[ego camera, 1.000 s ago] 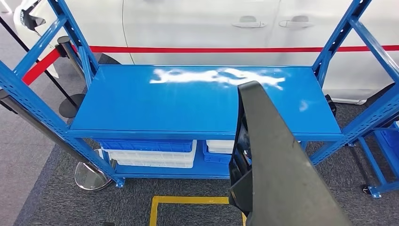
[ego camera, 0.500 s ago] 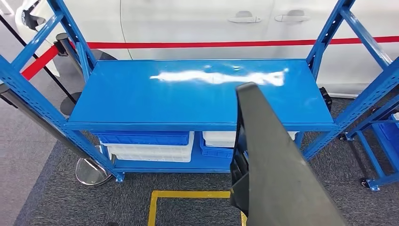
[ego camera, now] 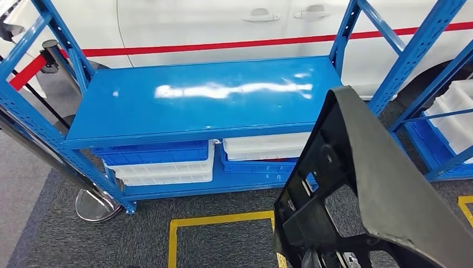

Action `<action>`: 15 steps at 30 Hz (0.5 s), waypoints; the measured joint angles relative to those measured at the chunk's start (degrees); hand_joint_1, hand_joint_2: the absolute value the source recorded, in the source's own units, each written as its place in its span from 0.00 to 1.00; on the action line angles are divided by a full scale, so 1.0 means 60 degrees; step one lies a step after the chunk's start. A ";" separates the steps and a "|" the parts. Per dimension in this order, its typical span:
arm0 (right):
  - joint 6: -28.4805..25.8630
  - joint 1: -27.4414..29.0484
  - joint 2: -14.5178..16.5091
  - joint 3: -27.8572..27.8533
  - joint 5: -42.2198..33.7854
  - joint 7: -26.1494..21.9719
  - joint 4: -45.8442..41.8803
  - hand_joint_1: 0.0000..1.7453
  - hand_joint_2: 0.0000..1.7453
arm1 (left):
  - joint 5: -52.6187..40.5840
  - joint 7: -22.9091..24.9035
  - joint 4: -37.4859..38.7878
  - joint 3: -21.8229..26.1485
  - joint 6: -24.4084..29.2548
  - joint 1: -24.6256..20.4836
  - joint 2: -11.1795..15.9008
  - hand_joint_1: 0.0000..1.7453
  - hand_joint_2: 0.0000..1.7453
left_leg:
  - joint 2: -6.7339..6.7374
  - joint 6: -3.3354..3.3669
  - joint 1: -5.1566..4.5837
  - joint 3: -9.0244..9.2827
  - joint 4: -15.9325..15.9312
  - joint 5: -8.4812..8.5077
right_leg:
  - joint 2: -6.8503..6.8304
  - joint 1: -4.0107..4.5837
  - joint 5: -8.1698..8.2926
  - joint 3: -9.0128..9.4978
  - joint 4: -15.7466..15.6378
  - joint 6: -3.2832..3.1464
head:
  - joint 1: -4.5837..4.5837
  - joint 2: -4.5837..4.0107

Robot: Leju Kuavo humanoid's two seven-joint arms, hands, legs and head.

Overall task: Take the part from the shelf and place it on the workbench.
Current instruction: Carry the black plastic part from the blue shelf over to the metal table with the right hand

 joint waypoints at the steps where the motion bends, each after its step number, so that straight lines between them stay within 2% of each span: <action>1: 0.0125 0.0058 0.0066 -0.0187 -0.0003 -0.0006 0.0014 1.00 1.00 | 0.0044 0.0000 -0.0001 0.0009 0.0044 0.0020 0.0002 0.00 0.00 | 0.0137 0.0021 -0.0009 -0.0045 0.0001 0.0027 | -0.0159 -0.0014 -0.0384 -0.0262 0.0598 0.0047 | 0.0027 0.0000; 2: 0.0248 0.0111 0.0130 -0.0376 -0.0008 -0.0007 0.0027 1.00 1.00 | 0.0081 -0.0001 -0.0002 0.0022 0.0080 0.0042 0.0005 0.00 0.00 | 0.0281 0.0025 -0.0012 -0.0094 0.0016 0.0047 | -0.0244 -0.0044 -0.0729 -0.0524 0.1247 0.0095 | 0.0047 0.0000; 3: 0.0360 0.0176 0.0191 -0.0554 -0.0012 -0.0007 0.0042 1.00 1.00 | 0.0107 -0.0002 -0.0002 0.0038 0.0112 0.0061 0.0007 0.00 0.00 | 0.0418 0.0015 -0.0010 -0.0135 0.0037 0.0060 | -0.0293 -0.0082 -0.0922 -0.0685 0.1725 0.0144 | 0.0049 0.0000; 4: 0.0478 0.0252 0.0262 -0.0755 -0.0011 -0.0007 0.0053 1.00 1.00 | 0.0124 -0.0003 -0.0002 0.0056 0.0144 0.0069 0.0009 0.00 0.00 | 0.0549 -0.0003 -0.0005 -0.0168 0.0065 0.0062 | -0.0336 -0.0123 -0.0940 -0.0681 0.1899 0.0191 | 0.0049 0.0000; 5: 0.0597 0.0329 0.0334 -0.0948 -0.0006 -0.0007 0.0058 1.00 1.00 | 0.0127 -0.0005 -0.0002 0.0075 0.0168 0.0071 0.0010 0.00 0.00 | 0.0669 -0.0030 0.0005 -0.0189 0.0101 0.0054 | -0.0395 -0.0162 -0.0783 -0.0471 0.1681 0.0229 | 0.0049 0.0000; 6: 0.0730 0.0399 0.0418 -0.1135 0.0001 -0.0007 0.0061 1.00 1.00 | 0.0132 -0.0009 -0.0001 0.0095 0.0194 0.0070 0.0010 0.00 0.00 | 0.0780 -0.0070 0.0016 -0.0197 0.0147 0.0029 | -0.0512 -0.0194 -0.0518 -0.0086 0.1127 0.0252 | 0.0051 -0.0001; 7: 0.0897 0.0452 0.0508 -0.1341 -0.0001 -0.0007 0.0055 1.00 1.00 | 0.0138 -0.0018 -0.0002 0.0117 0.0220 0.0070 0.0013 0.00 0.00 | 0.0879 -0.0125 0.0016 -0.0204 0.0200 -0.0010 | -0.0739 -0.0201 -0.0311 0.0334 0.0456 0.0259 | 0.0055 -0.0002; 8: 0.1106 0.0490 0.0596 -0.1537 -0.0012 -0.0007 0.0038 1.00 1.00 | 0.0146 -0.0034 -0.0002 0.0147 0.0248 0.0071 0.0016 0.00 0.00 | 0.0975 -0.0195 -0.0001 -0.0212 0.0274 -0.0062 | -0.0915 -0.0182 -0.0162 0.0655 -0.0103 0.0211 | 0.0058 -0.0002; 9: 0.1326 0.0528 0.0689 -0.1737 -0.0031 -0.0008 0.0003 1.00 1.00 | 0.0159 -0.0060 -0.0002 0.0178 0.0276 0.0073 0.0026 0.00 0.00 | 0.1061 -0.0261 -0.0024 -0.0221 0.0331 -0.0105 | -0.1048 -0.0156 -0.0110 0.0833 -0.0447 0.0141 | 0.0046 -0.0003; 10: 0.1533 0.0566 0.0772 -0.1927 -0.0053 -0.0011 -0.0044 1.00 1.00 | 0.0176 -0.0090 -0.0003 0.0205 0.0302 0.0071 0.0037 0.00 0.00 | 0.1144 -0.0320 -0.0049 -0.0228 0.0372 -0.0138 | -0.1094 -0.0119 -0.0136 0.0864 -0.0565 0.0063 | 0.0029 -0.0002; 12: 0.1888 0.0649 0.0976 -0.2315 -0.0133 -0.0016 -0.0179 1.00 1.00 | 0.0221 -0.0185 -0.0003 0.0240 0.0337 0.0055 0.0076 0.00 0.00 | 0.1308 -0.0416 -0.0055 -0.0196 0.0389 -0.0171 | -0.0902 -0.0086 -0.0119 0.0796 -0.0555 -0.0091 | 0.0001 -0.0001; 13: 0.2040 0.0677 0.1084 -0.2498 -0.0198 -0.0018 -0.0252 1.00 1.00 | 0.0245 -0.0240 -0.0003 0.0250 0.0343 0.0047 0.0097 0.00 0.00 | 0.1256 -0.0466 -0.0034 -0.0196 0.0437 -0.0238 | -0.0805 -0.0091 -0.0096 0.0775 -0.0575 -0.0154 | -0.0005 0.0000; 15: 0.2340 0.0699 0.1330 -0.2821 -0.0354 -0.0019 -0.0380 1.00 1.00 | 0.0283 -0.0351 -0.0003 0.0282 0.0345 0.0058 0.0149 0.00 0.00 | 0.0841 -0.0549 0.0016 -0.0423 0.0995 -0.0648 | -0.0617 -0.0123 -0.0040 0.0737 -0.0616 -0.0280 | -0.0037 0.0000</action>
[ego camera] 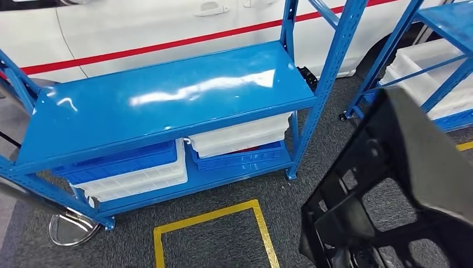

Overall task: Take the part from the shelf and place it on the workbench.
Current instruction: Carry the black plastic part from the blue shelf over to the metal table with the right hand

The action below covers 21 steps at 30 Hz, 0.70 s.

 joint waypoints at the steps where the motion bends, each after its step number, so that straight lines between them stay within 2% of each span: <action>1: 0.0111 0.0003 0.0116 -0.0121 -0.0064 -0.0001 -0.0036 1.00 1.00 | 0.0013 -0.0038 0.0000 0.0023 -0.0002 0.0019 0.0034 0.00 0.00 | -0.0287 -0.0028 0.0021 -0.0259 0.0576 -0.0324 | 0.0098 -0.0001 0.0017 -0.0021 -0.0005 -0.0041 | -0.0021 0.0000; 2: 0.0191 0.0003 0.0216 -0.0226 -0.0104 -0.0001 -0.0053 1.00 1.00 | 0.0018 -0.0063 0.0000 0.0053 -0.0006 0.0048 0.0069 0.00 0.00 | -0.0471 -0.0043 0.0027 -0.0582 0.1262 -0.0635 | 0.0208 0.0007 0.0028 -0.0041 -0.0002 -0.0069 | -0.0037 0.0000; 3: 0.0237 0.0008 0.0294 -0.0320 -0.0126 -0.0001 -0.0056 1.00 1.00 | 0.0020 -0.0076 0.0000 0.0083 -0.0015 0.0077 0.0105 0.00 0.00 | -0.0560 -0.0048 0.0029 -0.0874 0.1855 -0.0828 | 0.0333 0.0021 0.0036 -0.0053 0.0003 -0.0084 | -0.0041 0.0000; 4: 0.0276 0.0012 0.0355 -0.0411 -0.0146 0.0000 -0.0056 1.00 1.00 | 0.0031 -0.0095 0.0000 0.0113 -0.0027 0.0101 0.0137 0.00 0.00 | -0.0599 -0.0041 0.0028 -0.1059 0.2186 -0.0840 | 0.0468 0.0035 0.0041 -0.0055 0.0009 -0.0091 | -0.0041 0.0000; 5: 0.0328 0.0016 0.0412 -0.0503 -0.0193 0.0001 -0.0056 1.00 1.00 | 0.0061 -0.0126 0.0000 0.0145 -0.0051 0.0116 0.0166 0.00 0.00 | -0.0619 -0.0020 0.0026 -0.1078 0.2140 -0.0649 | 0.0604 0.0045 0.0043 -0.0048 0.0018 -0.0093 | -0.0042 0.0000; 6: 0.0388 0.0018 0.0472 -0.0588 -0.0274 0.0001 -0.0056 1.00 1.00 | 0.0109 -0.0169 0.0000 0.0175 -0.0089 0.0121 0.0190 0.00 0.00 | -0.0668 0.0014 0.0026 -0.0928 0.1724 -0.0298 | 0.0738 0.0052 0.0045 -0.0033 0.0029 -0.0093 | -0.0039 0.0000; 7: 0.0466 0.0018 0.0536 -0.0674 -0.0399 0.0001 -0.0055 1.00 1.00 | 0.0164 -0.0211 0.0000 0.0208 -0.0143 0.0122 0.0221 0.00 0.00 | -0.0824 0.0059 0.0025 -0.0673 0.1064 0.0112 | 0.0864 0.0052 0.0047 -0.0023 0.0039 -0.0089 | -0.0041 0.0000; 8: 0.0548 0.0014 0.0596 -0.0761 -0.0564 0.0001 -0.0052 1.00 1.00 | 0.0214 -0.0231 0.0000 0.0241 -0.0207 0.0122 0.0257 0.00 0.00 | -0.1073 0.0108 0.0027 -0.0428 0.0432 0.0409 | 0.0981 0.0059 0.0057 -0.0024 0.0055 -0.0068 | -0.0037 0.0000; 9: 0.0628 0.0007 0.0642 -0.0842 -0.0736 0.0001 -0.0048 1.00 1.00 | 0.0248 -0.0220 0.0000 0.0276 -0.0267 0.0127 0.0298 0.00 0.00 | -0.1292 0.0146 0.0026 -0.0251 -0.0052 0.0589 | 0.1096 0.0056 0.0075 -0.0051 0.0072 -0.0030 | -0.0031 0.0000; 10: 0.0712 0.0002 0.0677 -0.0924 -0.0895 0.0001 -0.0044 1.00 1.00 | 0.0268 -0.0178 0.0000 0.0311 -0.0318 0.0133 0.0343 0.00 0.00 | -0.1450 0.0176 0.0017 -0.0169 -0.0322 0.0649 | 0.1209 0.0043 0.0102 -0.0094 0.0081 0.0025 | -0.0024 0.0000; 11: 0.0791 0.0000 0.0704 -0.1015 -0.1024 0.0001 -0.0042 1.00 1.00 | 0.0279 -0.0119 0.0000 0.0347 -0.0357 0.0135 0.0390 0.00 0.00 | -0.1478 0.0199 0.0001 -0.0160 -0.0388 0.0629 | 0.1322 0.0026 0.0142 -0.0140 0.0077 0.0099 | -0.0017 0.0000; 12: 0.0858 0.0002 0.0725 -0.1101 -0.1104 0.0001 -0.0043 1.00 1.00 | 0.0287 -0.0065 0.0000 0.0377 -0.0382 0.0133 0.0430 0.00 0.00 | -0.1379 0.0234 -0.0003 -0.0153 -0.0432 0.0659 | 0.1440 0.0018 0.0187 -0.0184 0.0057 0.0179 | -0.0013 0.0000; 13: 0.0923 0.0010 0.0745 -0.1200 -0.1147 0.0001 -0.0043 1.00 1.00 | 0.0298 -0.0015 -0.0001 0.0401 -0.0406 0.0121 0.0460 0.00 0.00 | -0.1256 0.0283 0.0012 -0.0142 -0.0475 0.0705 | 0.1452 0.0015 0.0190 -0.0226 0.0086 0.0237 | -0.0011 0.0000; 14: 0.0988 0.0011 0.0760 -0.1290 -0.1168 -0.0001 -0.0044 1.00 1.00 | 0.0305 0.0027 -0.0003 0.0419 -0.0423 0.0112 0.0490 0.00 0.00 | -0.1131 0.0343 0.0034 -0.0125 -0.0535 0.0758 | 0.1300 0.0040 0.0102 -0.0296 0.0219 0.0285 | 0.0018 -0.0001; 15: 0.1058 0.0000 0.0768 -0.1360 -0.1163 0.0000 -0.0045 1.00 1.00 | 0.0312 0.0066 -0.0005 0.0432 -0.0429 0.0112 0.0512 0.00 0.00 | -0.0988 0.0399 0.0057 -0.0116 -0.0595 0.0809 | 0.1053 0.0072 -0.0108 -0.0437 0.0526 0.0318 | 0.0062 -0.0001; 17: 0.1207 -0.0037 0.0776 -0.1459 -0.1132 0.0002 -0.0046 1.00 1.00 | 0.0327 0.0151 -0.0012 0.0472 -0.0413 0.0137 0.0573 0.00 0.00 | -0.0705 0.0457 0.0048 -0.0136 -0.0633 0.0851 | 0.0494 0.0090 -0.0761 -0.0910 0.1607 0.0366 | 0.0146 -0.0001; 18: 0.1269 -0.0053 0.0777 -0.1488 -0.1114 0.0004 -0.0044 1.00 1.00 | 0.0333 0.0192 -0.0014 0.0496 -0.0395 0.0149 0.0603 0.00 0.00 | -0.0553 0.0466 0.0032 -0.0153 -0.0624 0.0854 | 0.0372 0.0072 -0.1028 -0.1163 0.2172 0.0394 | 0.0160 0.0000; 19: 0.1313 -0.0057 0.0778 -0.1518 -0.1102 0.0005 -0.0042 1.00 1.00 | 0.0339 0.0224 -0.0015 0.0520 -0.0380 0.0150 0.0631 0.00 0.00 | -0.0409 0.0468 0.0022 -0.0165 -0.0617 0.0852 | 0.0310 0.0051 -0.1139 -0.1309 0.2531 0.0419 | 0.0160 0.0000; 20: 0.1341 -0.0057 0.0779 -0.1539 -0.1092 0.0005 -0.0038 1.00 1.00 | 0.0341 0.0248 -0.0015 0.0544 -0.0371 0.0142 0.0651 0.00 0.00 | -0.0269 0.0462 0.0015 -0.0171 -0.0612 0.0844 | 0.0263 0.0031 -0.1072 -0.1292 0.2565 0.0437 | 0.0162 0.0000; 21: 0.1359 -0.0056 0.0779 -0.1558 -0.1084 0.0005 -0.0034 1.00 1.00 | 0.0342 0.0258 -0.0014 0.0565 -0.0365 0.0131 0.0664 0.00 0.00 | -0.0139 0.0448 0.0012 -0.0166 -0.0608 0.0831 | 0.0196 0.0017 -0.0848 -0.1082 0.2228 0.0443 | 0.0164 0.0000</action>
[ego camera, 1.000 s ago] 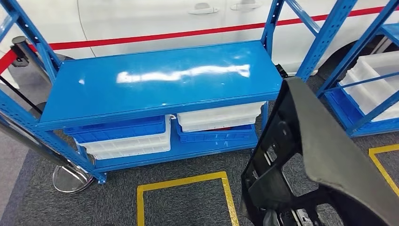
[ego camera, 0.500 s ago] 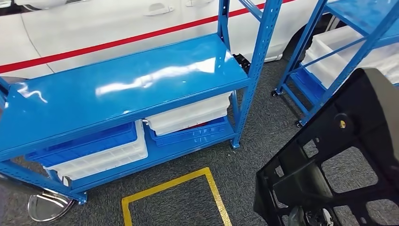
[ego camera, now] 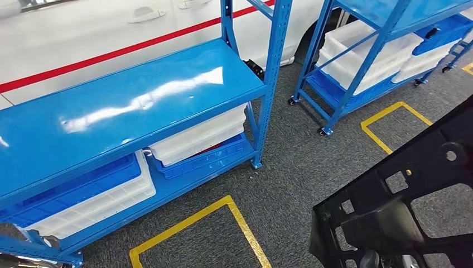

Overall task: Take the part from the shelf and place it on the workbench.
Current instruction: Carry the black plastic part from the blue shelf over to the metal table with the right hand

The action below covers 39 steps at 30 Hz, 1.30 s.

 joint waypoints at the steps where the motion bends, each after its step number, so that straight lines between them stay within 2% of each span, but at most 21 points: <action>1: 0.0010 0.0000 0.0000 -0.0011 0.0007 0.0000 0.0003 1.00 1.00 | -0.0001 0.0005 0.0000 0.0021 0.0000 -0.0012 0.0007 0.00 0.00 | 0.0116 -0.0025 -0.0002 0.0021 0.0010 -0.0022 | -0.0142 -0.0002 0.0303 0.0365 -0.0621 -0.0010 | 0.0002 0.0000; 4: 0.0020 -0.0022 0.0006 -0.0016 0.0048 -0.0001 0.0003 1.00 1.00 | -0.0009 0.0011 -0.0001 0.0074 0.0005 -0.0033 0.0035 0.00 0.00 | 0.0390 -0.0161 -0.0066 0.0085 0.0065 -0.0120 | -0.0712 0.0070 0.0746 0.1196 -0.2139 -0.0170 | -0.0013 0.0000; 5: 0.0035 -0.0029 0.0013 -0.0017 0.0088 -0.0002 0.0003 1.00 1.00 | -0.0015 0.0018 -0.0001 0.0084 0.0012 -0.0045 0.0046 0.00 0.00 | 0.0479 -0.0212 -0.0088 0.0107 0.0070 -0.0139 | -0.0733 0.0101 0.0737 0.1219 -0.2232 -0.0233 | -0.0023 0.0000; 7: 0.0074 -0.0027 0.0032 -0.0021 0.0240 -0.0005 0.0004 1.00 1.00 | -0.0039 0.0034 -0.0001 0.0092 0.0027 -0.0087 0.0066 0.00 0.00 | 0.0606 -0.0309 -0.0078 0.0147 0.0080 -0.0182 | -0.0499 0.0097 0.0802 0.1173 -0.2256 -0.0346 | -0.0035 0.0000; 9: 0.0096 -0.0036 0.0058 -0.0013 0.0457 -0.0005 0.0004 1.00 1.00 | -0.0088 0.0054 -0.0001 0.0092 0.0030 -0.0116 0.0093 0.00 0.00 | 0.0287 -0.0401 -0.0031 0.0037 0.0407 -0.0476 | -0.0295 0.0053 0.0875 0.1141 -0.2310 -0.0476 | -0.0070 -0.0001; 11: 0.0101 -0.0061 0.0090 0.0031 0.0627 -0.0005 0.0005 1.00 1.00 | -0.0165 0.0076 -0.0001 0.0092 0.0014 -0.0098 0.0153 0.00 0.00 | -0.0245 -0.0461 0.0006 -0.0422 0.1456 -0.1111 | -0.0083 0.0038 0.0927 0.1093 -0.2325 -0.0567 | -0.0120 -0.0002; 13: 0.0094 -0.0074 0.0110 0.0091 0.0731 -0.0004 0.0006 1.00 1.00 | -0.0227 0.0087 -0.0001 0.0092 -0.0026 -0.0054 0.0218 0.00 0.00 | -0.0449 -0.0493 0.0013 -0.0955 0.2606 -0.1544 | 0.0171 0.0047 0.0950 0.1044 -0.2302 -0.0603 | -0.0137 -0.0001; 15: 0.0038 -0.0074 0.0118 0.0158 0.0838 -0.0004 0.0006 1.00 1.00 | -0.0293 0.0081 -0.0001 0.0089 -0.0073 -0.0037 0.0269 0.00 0.00 | -0.0498 -0.0492 0.0017 -0.0975 0.2593 -0.1253 | 0.0443 0.0050 0.0952 0.1028 -0.2254 -0.0604 | -0.0137 0.0000; 16: -0.0008 -0.0075 0.0120 0.0201 0.0878 -0.0004 0.0005 1.00 1.00 | -0.0333 0.0066 -0.0001 0.0087 -0.0092 -0.0040 0.0292 0.00 0.00 | -0.0564 -0.0477 0.0026 -0.0744 0.2060 -0.0886 | 0.0577 0.0049 0.0948 0.1032 -0.2226 -0.0596 | -0.0137 0.0000; 18: -0.0078 -0.0085 0.0120 0.0295 0.0912 -0.0004 0.0001 1.00 1.00 | -0.0394 -0.0045 -0.0001 0.0081 -0.0104 -0.0054 0.0341 0.00 0.00 | -0.0985 -0.0423 0.0060 -0.0216 0.0800 -0.0318 | 0.0831 0.0058 0.0950 0.1008 -0.2162 -0.0537 | -0.0131 -0.0001; 20: 0.0023 -0.0159 0.0120 0.0373 0.0944 -0.0005 0.0048 1.00 1.00 | -0.0526 -0.0335 -0.0037 0.0003 0.0237 -0.0234 0.0094 0.00 0.00 | -0.1292 -0.0353 0.0051 -0.0037 0.0281 -0.0187 | 0.1040 0.0049 0.1011 0.0905 -0.2134 -0.0393 | -0.0143 -0.0001; 22: 0.0154 -0.0439 0.0124 0.0464 0.1011 -0.0004 0.0266 1.00 1.00 | -0.0639 -0.0399 -0.0096 -0.0227 0.1297 -0.0849 -0.0575 0.00 0.00 | -0.1211 -0.0216 0.0015 -0.0111 0.0238 -0.0084 | 0.1166 0.0003 0.1115 0.0787 -0.2164 -0.0205 | -0.0175 0.0000; 24: 0.0139 -0.0832 0.0126 0.0560 0.1095 0.0004 0.0598 1.00 1.00 | -0.0532 -0.0221 -0.0044 -0.0515 0.2355 -0.1623 -0.1239 0.00 0.00 | -0.1080 -0.0043 0.0018 -0.0177 0.0131 0.0073 | 0.0857 -0.0013 0.0993 0.0627 -0.1958 -0.0083 | -0.0145 -0.0001; 26: 0.0096 -0.1129 0.0120 0.0685 0.1145 0.0007 0.0873 1.00 1.00 | -0.0316 -0.0220 0.0031 -0.0712 0.2638 -0.2069 -0.1708 0.00 0.00 | -0.0821 0.0053 0.0002 -0.0198 0.0067 0.0150 | 0.0365 0.0004 0.0438 0.0199 -0.1064 -0.0010 | -0.0046 -0.0002; 28: 0.0079 -0.1290 0.0108 0.0826 0.1147 0.0007 0.1092 1.00 1.00 | -0.0061 -0.0289 -0.0013 -0.0847 0.2446 -0.2163 -0.2003 0.00 0.00 | -0.0428 0.0081 -0.0035 -0.0222 0.0071 0.0152 | 0.0161 0.0008 -0.0100 -0.0338 0.0090 0.0058 | 0.0009 -0.0001; 29: 0.0071 -0.1328 0.0092 0.0897 0.1146 0.0008 0.1194 1.00 1.00 | 0.0115 -0.0298 -0.0076 -0.0922 0.2299 -0.2139 -0.2097 0.00 0.00 | -0.0220 0.0082 -0.0048 -0.0234 0.0076 0.0147 | 0.0108 0.0005 -0.0142 -0.0441 0.0349 0.0076 | 0.0011 -0.0001; 31: 0.0043 -0.1376 0.0036 0.1072 0.1147 0.0008 0.1374 1.00 1.00 | 0.0493 -0.0267 -0.0258 -0.1068 0.2035 -0.2099 -0.2187 0.00 0.00 | 0.0113 0.0071 -0.0063 -0.0243 0.0081 0.0131 | -0.0035 0.0005 0.0251 -0.0088 -0.0178 0.0061 | 0.0012 0.0000; 33: -0.0062 -0.1477 -0.0024 0.1315 0.1176 0.0007 0.1536 1.00 1.00 | 0.0806 -0.0227 -0.0435 -0.1231 0.1874 -0.2102 -0.2231 0.00 0.00 | 0.0321 0.0026 -0.0104 -0.0224 0.0094 0.0098 | -0.0427 0.0065 0.0760 0.0690 -0.1510 -0.0041 | 0.0013 0.0000; 35: -0.0276 -0.1603 -0.0086 0.1611 0.1228 0.0005 0.1689 1.00 1.00 | 0.1037 -0.0198 -0.0560 -0.1403 0.1819 -0.2120 -0.2263 0.00 0.00 | 0.0455 -0.0056 -0.0160 -0.0210 0.0109 0.0071 | -0.0705 0.0148 0.0918 0.1079 -0.2258 -0.0185 | -0.0014 0.0000; 37: -0.0520 -0.1675 -0.0175 0.1897 0.1270 0.0003 0.1818 1.00 1.00 | 0.1219 -0.0153 -0.0649 -0.1582 0.1811 -0.2130 -0.2320 0.00 0.00 | 0.0588 -0.0145 -0.0181 -0.0191 0.0101 0.0055 | -0.0596 0.0173 0.0916 0.1059 -0.2335 -0.0306 | -0.0044 -0.0001; 39: -0.0702 -0.1720 -0.0266 0.2152 0.1308 0.0003 0.1918 1.00 1.00 | 0.1353 -0.0110 -0.0716 -0.1769 0.1803 -0.2139 -0.2373 0.00 0.00 | 0.0329 -0.0239 -0.0141 -0.0241 0.0307 -0.0140 | -0.0411 0.0123 0.0968 0.1065 -0.2402 -0.0424 | -0.0056 -0.0001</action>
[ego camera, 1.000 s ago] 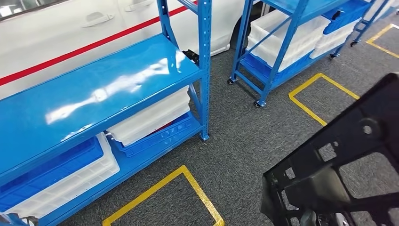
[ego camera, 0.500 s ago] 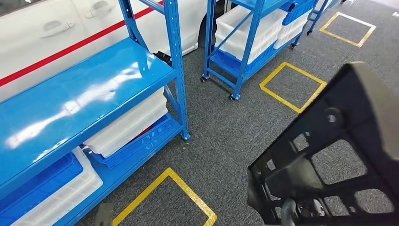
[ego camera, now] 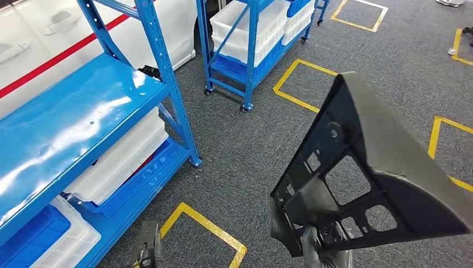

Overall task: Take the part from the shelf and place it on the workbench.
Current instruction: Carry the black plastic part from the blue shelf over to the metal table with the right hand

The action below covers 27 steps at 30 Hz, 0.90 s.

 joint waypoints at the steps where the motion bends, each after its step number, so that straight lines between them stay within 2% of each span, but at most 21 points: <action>1: -0.0049 -0.0040 -0.0034 0.0117 0.0011 0.0000 0.0042 1.00 1.00 | 0.0041 0.0016 -0.0026 -0.0074 -0.0005 0.0001 -0.0014 0.00 0.00 | -0.0256 -0.0042 0.0028 -0.0138 0.0351 -0.0237 | 0.0105 -0.0036 0.0032 0.0008 -0.0034 -0.0056 | -0.0015 0.0000; 2: -0.0082 -0.0081 -0.0061 0.0227 0.0019 -0.0001 0.0081 1.00 1.00 | 0.0069 0.0033 -0.0048 -0.0135 -0.0007 0.0012 -0.0017 0.00 0.00 | -0.0547 -0.0071 0.0062 -0.0380 0.0913 -0.0555 | 0.0214 -0.0053 0.0052 0.0007 -0.0045 -0.0094 | -0.0035 0.0000; 4: -0.0116 -0.0141 -0.0113 0.0389 0.0020 -0.0002 0.0153 1.00 1.00 | 0.0119 0.0055 -0.0076 -0.0216 -0.0009 0.0057 -0.0017 0.00 0.00 | -0.0778 -0.0114 0.0090 -0.0984 0.2219 -0.1105 | 0.0472 -0.0059 0.0066 -0.0008 -0.0036 -0.0124 | -0.0066 0.0000; 5: -0.0141 -0.0149 -0.0143 0.0439 0.0020 -0.0002 0.0188 1.00 1.00 | 0.0161 0.0067 -0.0086 -0.0255 -0.0011 0.0079 -0.0017 0.00 0.00 | -0.0801 -0.0134 0.0102 -0.1185 0.2609 -0.1163 | 0.0618 -0.0061 0.0067 -0.0008 -0.0026 -0.0126 | -0.0070 0.0001; 6: -0.0181 -0.0151 -0.0178 0.0476 0.0026 -0.0001 0.0224 1.00 1.00 | 0.0210 0.0076 -0.0098 -0.0295 -0.0014 0.0093 -0.0017 0.00 0.00 | -0.0809 -0.0150 0.0122 -0.1224 0.2628 -0.1017 | 0.0773 -0.0065 0.0065 -0.0003 -0.0009 -0.0121 | -0.0071 0.0001; 7: -0.0239 -0.0152 -0.0213 0.0509 0.0039 0.0001 0.0257 1.00 1.00 | 0.0273 0.0087 -0.0115 -0.0339 -0.0017 0.0100 -0.0015 0.00 0.00 | -0.0840 -0.0161 0.0150 -0.1092 0.2262 -0.0698 | 0.0928 -0.0076 0.0056 0.0006 0.0018 -0.0108 | -0.0071 0.0001; 8: -0.0293 -0.0155 -0.0248 0.0540 0.0059 0.0001 0.0285 1.00 1.00 | 0.0356 0.0098 -0.0141 -0.0391 -0.0018 0.0103 -0.0011 0.00 0.00 | -0.0966 -0.0178 0.0192 -0.0839 0.1622 -0.0291 | 0.1078 -0.0090 0.0038 0.0004 0.0059 -0.0078 | -0.0072 0.0001; 10: -0.0454 -0.0191 -0.0311 0.0619 0.0149 0.0000 0.0333 1.00 1.00 | 0.0546 0.0105 -0.0199 -0.0515 -0.0015 0.0116 -0.0006 0.00 0.00 | -0.1502 -0.0199 0.0279 -0.0398 0.0487 0.0183 | 0.1336 -0.0102 -0.0005 -0.0076 0.0189 0.0031 | -0.0082 0.0001; 11: -0.0546 -0.0212 -0.0340 0.0658 0.0205 -0.0001 0.0349 1.00 1.00 | 0.0618 0.0107 -0.0227 -0.0596 -0.0007 0.0129 -0.0006 0.00 0.00 | -0.1711 -0.0181 0.0297 -0.0307 0.0217 0.0240 | 0.1445 -0.0109 -0.0008 -0.0144 0.0240 0.0102 | -0.0086 0.0001; 12: -0.0645 -0.0231 -0.0371 0.0694 0.0267 -0.0003 0.0361 1.00 1.00 | 0.0670 0.0108 -0.0245 -0.0684 0.0005 0.0146 -0.0010 0.00 0.00 | -0.1800 -0.0136 0.0284 -0.0299 0.0157 0.0203 | 0.1556 -0.0126 0.0012 -0.0210 0.0262 0.0180 | -0.0092 0.0001; 14: -0.0768 -0.0234 -0.0438 0.0726 0.0344 -0.0005 0.0365 1.00 1.00 | 0.0700 0.0115 -0.0272 -0.0876 0.0026 0.0159 -0.0046 0.00 0.00 | -0.1590 0.0014 0.0260 -0.0303 0.0116 0.0251 | 0.1695 -0.0175 0.0058 -0.0292 0.0256 0.0318 | -0.0090 0.0001; 16: -0.0813 -0.0249 -0.0503 0.0737 0.0363 -0.0005 0.0366 1.00 1.00 | 0.0703 0.0116 -0.0302 -0.1012 0.0032 0.0147 -0.0091 0.00 0.00 | -0.1336 0.0168 0.0257 -0.0289 0.0046 0.0309 | 0.1286 -0.0152 -0.0169 -0.0490 0.0615 0.0391 | -0.0029 0.0001; 18: -0.0831 -0.0277 -0.0551 0.0759 0.0364 -0.0006 0.0369 1.00 1.00 | 0.0704 0.0117 -0.0329 -0.1083 0.0036 0.0160 -0.0104 0.00 0.00 | -0.1042 0.0264 0.0203 -0.0290 0.0013 0.0318 | 0.0687 -0.0111 -0.0755 -0.1019 0.1695 0.0422 | 0.0038 0.0001; 19: -0.0833 -0.0283 -0.0574 0.0769 0.0367 -0.0006 0.0374 1.00 1.00 | 0.0707 0.0125 -0.0336 -0.1103 0.0047 0.0174 -0.0103 0.00 0.00 | -0.0885 0.0284 0.0168 -0.0298 0.0013 0.0311 | 0.0554 -0.0110 -0.1027 -0.1327 0.2324 0.0433 | 0.0049 0.0001; 20: -0.0861 -0.0281 -0.0599 0.0778 0.0388 -0.0006 0.0381 1.00 1.00 | 0.0724 0.0191 -0.0343 -0.1125 0.0103 0.0189 -0.0102 0.00 0.00 | -0.0736 0.0301 0.0137 -0.0301 0.0014 0.0303 | 0.0499 -0.0111 -0.1163 -0.1536 0.2763 0.0433 | 0.0047 0.0001; 21: -0.0964 -0.0278 -0.0624 0.0780 0.0434 -0.0005 0.0384 1.00 1.00 | 0.0758 0.0256 -0.0350 -0.1150 0.0143 0.0233 -0.0093 0.00 0.00 | -0.0598 0.0312 0.0110 -0.0299 0.0014 0.0292 | 0.0472 -0.0108 -0.1129 -0.1578 0.2882 0.0415 | 0.0049 0.0001; 22: -0.1186 -0.0248 -0.0673 0.0783 0.0507 -0.0004 0.0353 1.00 1.00 | 0.0830 0.0202 -0.0352 -0.1186 0.0050 0.0339 0.0030 0.00 0.00 | -0.0462 0.0317 0.0084 -0.0285 0.0014 0.0277 | 0.0436 -0.0100 -0.0930 -0.1403 0.2607 0.0376 | 0.0055 0.0000; 23: -0.1499 -0.0176 -0.0751 0.0799 0.0588 -0.0004 0.0265 1.00 1.00 | 0.0917 -0.0002 -0.0320 -0.1227 -0.0216 0.0520 0.0198 0.00 0.00 | -0.0336 0.0315 0.0064 -0.0255 0.0014 0.0252 | 0.0342 -0.0069 -0.0645 -0.1041 0.2010 0.0307 | 0.0056 0.0000; 25: -0.2232 0.0077 -0.1009 0.0881 0.0699 -0.0008 -0.0065 1.00 1.00 | 0.1071 -0.0899 -0.0216 -0.1286 -0.1169 0.1091 0.0813 0.00 0.00 | -0.0082 0.0250 0.0041 -0.0162 0.0011 0.0174 | -0.0075 0.0069 -0.0273 -0.0266 0.0694 0.0113 | 0.0061 -0.0001; 26: -0.2529 0.0208 -0.1163 0.0942 0.0724 -0.0014 -0.0246 1.00 1.00 | 0.1086 -0.1354 -0.0148 -0.1299 -0.1588 0.1386 0.1116 0.00 0.00 | 0.0039 0.0198 0.0049 -0.0123 0.0011 0.0136 | -0.0213 0.0156 -0.0215 -0.0053 0.0324 0.0036 | 0.0059 0.0000; 27: -0.2767 0.0312 -0.1315 0.1007 0.0748 -0.0016 -0.0395 1.00 1.00 | 0.1062 -0.1723 -0.0109 -0.1309 -0.1889 0.1623 0.1442 0.00 0.00 | 0.0152 0.0141 0.0061 -0.0094 0.0006 0.0109 | -0.0263 0.0221 -0.0226 0.0010 0.0175 -0.0014 | 0.0059 0.0000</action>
